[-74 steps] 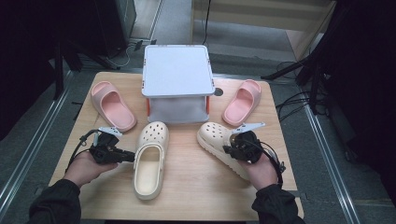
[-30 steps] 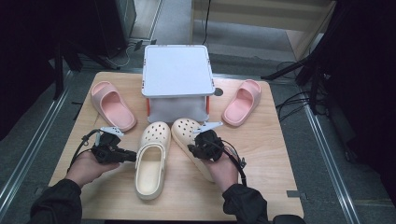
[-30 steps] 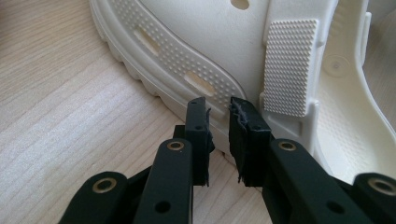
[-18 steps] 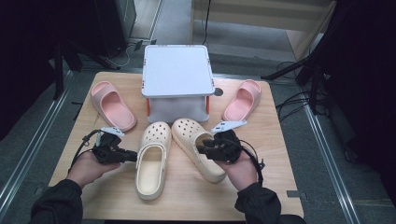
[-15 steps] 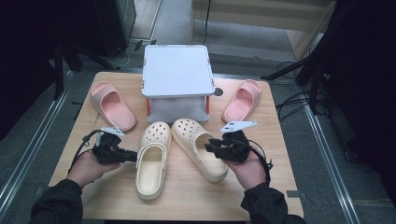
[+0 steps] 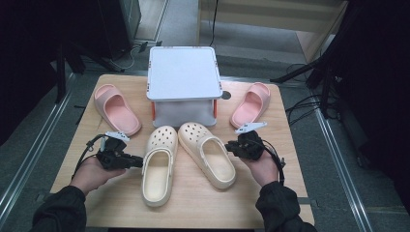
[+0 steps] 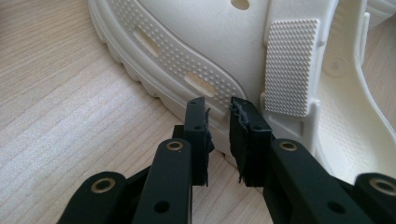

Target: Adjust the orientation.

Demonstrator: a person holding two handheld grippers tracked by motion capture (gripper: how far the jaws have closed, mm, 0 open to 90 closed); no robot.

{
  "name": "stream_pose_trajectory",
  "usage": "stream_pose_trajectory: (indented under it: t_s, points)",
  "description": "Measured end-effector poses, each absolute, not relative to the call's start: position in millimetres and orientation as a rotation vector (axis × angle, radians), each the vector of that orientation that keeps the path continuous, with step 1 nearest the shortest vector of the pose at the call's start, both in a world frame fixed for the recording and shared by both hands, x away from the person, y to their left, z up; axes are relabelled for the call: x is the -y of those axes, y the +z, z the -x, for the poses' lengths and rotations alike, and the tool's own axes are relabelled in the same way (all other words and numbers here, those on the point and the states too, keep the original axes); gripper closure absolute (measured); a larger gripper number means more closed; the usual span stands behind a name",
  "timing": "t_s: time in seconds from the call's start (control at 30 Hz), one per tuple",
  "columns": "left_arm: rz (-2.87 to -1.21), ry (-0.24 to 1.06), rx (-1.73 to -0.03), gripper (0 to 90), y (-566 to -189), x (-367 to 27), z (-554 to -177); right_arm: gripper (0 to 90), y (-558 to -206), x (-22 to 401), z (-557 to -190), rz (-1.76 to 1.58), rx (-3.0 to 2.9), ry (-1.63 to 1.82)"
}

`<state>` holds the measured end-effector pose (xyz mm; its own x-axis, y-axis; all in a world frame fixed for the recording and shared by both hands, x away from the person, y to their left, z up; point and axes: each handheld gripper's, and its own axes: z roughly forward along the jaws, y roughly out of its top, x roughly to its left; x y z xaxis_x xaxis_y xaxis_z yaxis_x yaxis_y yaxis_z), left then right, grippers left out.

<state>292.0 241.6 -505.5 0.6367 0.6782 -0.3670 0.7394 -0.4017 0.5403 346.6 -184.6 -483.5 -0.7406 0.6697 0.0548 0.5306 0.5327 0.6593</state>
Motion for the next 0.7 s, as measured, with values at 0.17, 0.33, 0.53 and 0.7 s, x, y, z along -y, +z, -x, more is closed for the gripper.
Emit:
stream_pose_trajectory:
  t_s: [0.17,0.33,0.53,0.7]
  points:
    - [-2.178,-0.109,-1.103,76.2,-506.2,-240.8,-292.6,76.3,-491.2,180.9,-356.0,-1.001,-2.58,0.985]
    - [-2.173,-0.113,-1.104,76.0,-506.5,-239.6,-293.0,78.2,-493.9,178.0,-358.5,-1.015,-2.606,0.981]
    - [-2.189,-0.091,-1.077,75.9,-505.4,-231.6,-292.2,78.0,-493.4,174.3,-350.2,-0.997,-2.651,0.993]
    - [-2.194,-0.104,-1.065,74.8,-506.0,-225.9,-292.3,77.7,-493.9,171.0,-343.7,-0.99,-2.679,1.007]
